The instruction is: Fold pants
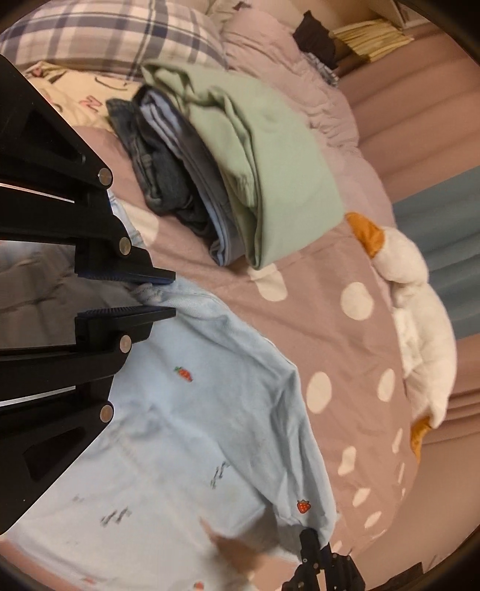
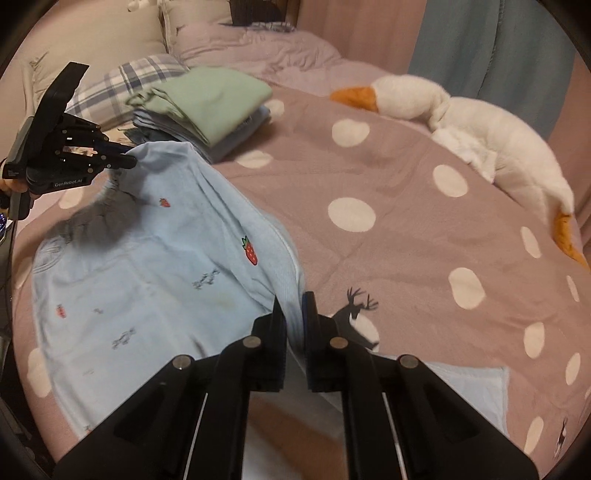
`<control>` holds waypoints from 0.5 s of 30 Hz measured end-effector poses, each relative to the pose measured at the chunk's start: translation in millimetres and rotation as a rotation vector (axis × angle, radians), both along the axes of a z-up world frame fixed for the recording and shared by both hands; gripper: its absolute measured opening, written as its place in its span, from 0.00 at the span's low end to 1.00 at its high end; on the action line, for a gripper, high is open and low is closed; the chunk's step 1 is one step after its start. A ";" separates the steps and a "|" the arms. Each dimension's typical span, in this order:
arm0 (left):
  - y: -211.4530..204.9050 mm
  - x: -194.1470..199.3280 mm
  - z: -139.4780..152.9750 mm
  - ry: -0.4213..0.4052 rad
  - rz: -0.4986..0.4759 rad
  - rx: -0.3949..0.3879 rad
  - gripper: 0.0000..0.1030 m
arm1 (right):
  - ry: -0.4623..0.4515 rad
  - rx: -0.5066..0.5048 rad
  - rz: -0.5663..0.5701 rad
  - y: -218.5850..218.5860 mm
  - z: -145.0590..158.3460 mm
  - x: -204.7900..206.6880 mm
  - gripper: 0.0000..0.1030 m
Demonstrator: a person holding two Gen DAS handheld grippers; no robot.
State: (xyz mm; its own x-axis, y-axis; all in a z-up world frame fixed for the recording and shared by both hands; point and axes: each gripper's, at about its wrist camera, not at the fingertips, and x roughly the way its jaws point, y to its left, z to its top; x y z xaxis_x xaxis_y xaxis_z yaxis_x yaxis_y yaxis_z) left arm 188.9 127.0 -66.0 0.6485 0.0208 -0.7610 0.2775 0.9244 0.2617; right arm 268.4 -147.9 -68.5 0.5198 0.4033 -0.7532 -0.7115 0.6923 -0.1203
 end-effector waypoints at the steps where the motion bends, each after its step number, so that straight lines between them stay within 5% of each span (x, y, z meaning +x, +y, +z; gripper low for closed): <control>1: -3.3 -7.4 2.3 -0.006 -0.001 -0.002 0.11 | -0.007 0.005 -0.001 -1.3 2.9 -6.9 0.08; 9: 1.4 -62.4 9.1 -0.040 -0.009 -0.067 0.11 | -0.041 0.018 0.035 -6.5 14.3 -91.6 0.08; 15: 10.3 -111.0 -1.4 -0.029 0.012 -0.092 0.11 | -0.046 -0.065 0.085 -9.4 -7.0 -161.2 0.08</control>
